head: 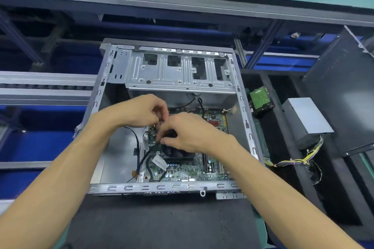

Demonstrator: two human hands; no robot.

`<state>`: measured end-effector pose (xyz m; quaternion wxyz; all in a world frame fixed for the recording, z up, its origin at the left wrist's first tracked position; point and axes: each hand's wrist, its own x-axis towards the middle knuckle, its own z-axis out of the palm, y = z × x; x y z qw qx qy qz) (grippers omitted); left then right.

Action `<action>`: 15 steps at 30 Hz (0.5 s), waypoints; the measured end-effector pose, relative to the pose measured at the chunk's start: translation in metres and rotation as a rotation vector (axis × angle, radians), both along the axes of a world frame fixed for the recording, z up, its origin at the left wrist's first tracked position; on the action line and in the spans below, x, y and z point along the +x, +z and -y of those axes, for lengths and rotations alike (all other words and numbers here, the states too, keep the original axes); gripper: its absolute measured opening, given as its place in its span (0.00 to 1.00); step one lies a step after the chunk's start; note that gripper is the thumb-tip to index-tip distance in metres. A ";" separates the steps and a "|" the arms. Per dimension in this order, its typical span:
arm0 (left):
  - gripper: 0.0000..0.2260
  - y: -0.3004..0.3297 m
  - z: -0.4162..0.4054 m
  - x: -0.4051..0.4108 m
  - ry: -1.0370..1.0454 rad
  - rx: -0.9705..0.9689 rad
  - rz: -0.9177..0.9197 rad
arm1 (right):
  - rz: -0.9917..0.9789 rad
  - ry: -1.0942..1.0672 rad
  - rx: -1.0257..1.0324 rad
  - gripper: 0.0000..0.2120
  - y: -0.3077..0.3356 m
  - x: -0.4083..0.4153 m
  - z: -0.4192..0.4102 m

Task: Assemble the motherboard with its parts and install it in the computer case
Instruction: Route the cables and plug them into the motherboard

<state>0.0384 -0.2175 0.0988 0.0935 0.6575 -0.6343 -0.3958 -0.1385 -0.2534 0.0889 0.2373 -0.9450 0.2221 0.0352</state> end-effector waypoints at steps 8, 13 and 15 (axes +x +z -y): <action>0.09 0.009 0.002 -0.004 0.110 -0.069 -0.238 | 0.428 -0.354 0.191 0.07 0.018 -0.030 0.032; 0.08 0.011 0.001 -0.003 0.030 0.028 -0.409 | 0.503 -0.456 0.222 0.07 0.019 -0.047 0.054; 0.09 0.008 0.001 -0.005 -0.013 0.040 -0.378 | 0.545 -0.493 0.228 0.07 0.018 -0.051 0.058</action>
